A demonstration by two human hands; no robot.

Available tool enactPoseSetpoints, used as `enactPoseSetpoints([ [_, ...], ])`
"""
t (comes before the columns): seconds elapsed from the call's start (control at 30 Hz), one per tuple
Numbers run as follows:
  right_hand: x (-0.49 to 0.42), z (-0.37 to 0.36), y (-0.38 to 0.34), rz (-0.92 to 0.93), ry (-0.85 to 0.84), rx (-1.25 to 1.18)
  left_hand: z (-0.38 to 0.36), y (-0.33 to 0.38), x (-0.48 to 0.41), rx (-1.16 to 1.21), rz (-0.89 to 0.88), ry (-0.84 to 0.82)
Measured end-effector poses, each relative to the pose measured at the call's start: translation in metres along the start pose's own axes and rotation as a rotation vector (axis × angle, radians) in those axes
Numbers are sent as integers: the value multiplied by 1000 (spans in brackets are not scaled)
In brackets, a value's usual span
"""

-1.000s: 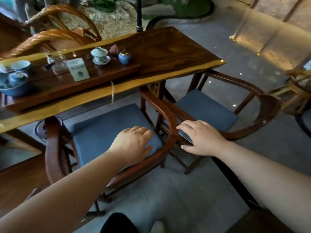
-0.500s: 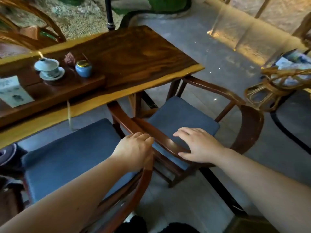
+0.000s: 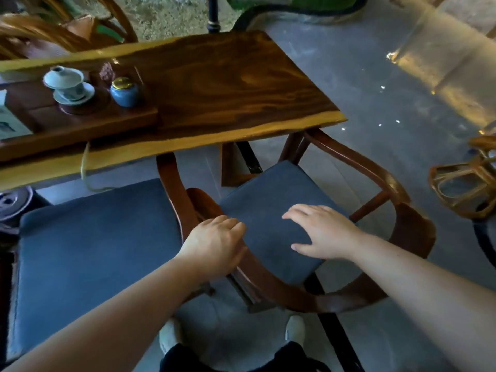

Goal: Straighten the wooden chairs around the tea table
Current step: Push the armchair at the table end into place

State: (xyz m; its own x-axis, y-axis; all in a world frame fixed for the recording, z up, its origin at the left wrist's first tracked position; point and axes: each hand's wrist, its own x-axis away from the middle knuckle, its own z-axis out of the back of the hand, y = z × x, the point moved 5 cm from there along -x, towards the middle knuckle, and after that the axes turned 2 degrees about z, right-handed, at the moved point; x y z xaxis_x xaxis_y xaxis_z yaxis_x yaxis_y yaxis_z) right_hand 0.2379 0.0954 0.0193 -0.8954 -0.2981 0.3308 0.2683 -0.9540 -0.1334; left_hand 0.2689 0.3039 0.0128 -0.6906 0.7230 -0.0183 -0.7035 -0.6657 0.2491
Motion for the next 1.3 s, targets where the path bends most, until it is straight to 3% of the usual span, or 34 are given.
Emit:
enactPoseSetpoints([
  [0.3, 54, -10, 122, 166, -84, -21, -43, 114, -44, -15, 196, 23],
  [0.77, 141, -23, 262, 61, -280, -22, -92, 203, -44, 94, 225, 72],
  [1.0, 124, -41, 317, 328, -476, 48, -117, 267, -69, 195, 308, 91],
  [1.13, 108, -70, 332, 507, -452, 122, -141, 307, -86, 101, 340, 71],
  [1.3, 96, -78, 336, 545, -421, 85, -158, 310, -99, -9, 494, 100],
])
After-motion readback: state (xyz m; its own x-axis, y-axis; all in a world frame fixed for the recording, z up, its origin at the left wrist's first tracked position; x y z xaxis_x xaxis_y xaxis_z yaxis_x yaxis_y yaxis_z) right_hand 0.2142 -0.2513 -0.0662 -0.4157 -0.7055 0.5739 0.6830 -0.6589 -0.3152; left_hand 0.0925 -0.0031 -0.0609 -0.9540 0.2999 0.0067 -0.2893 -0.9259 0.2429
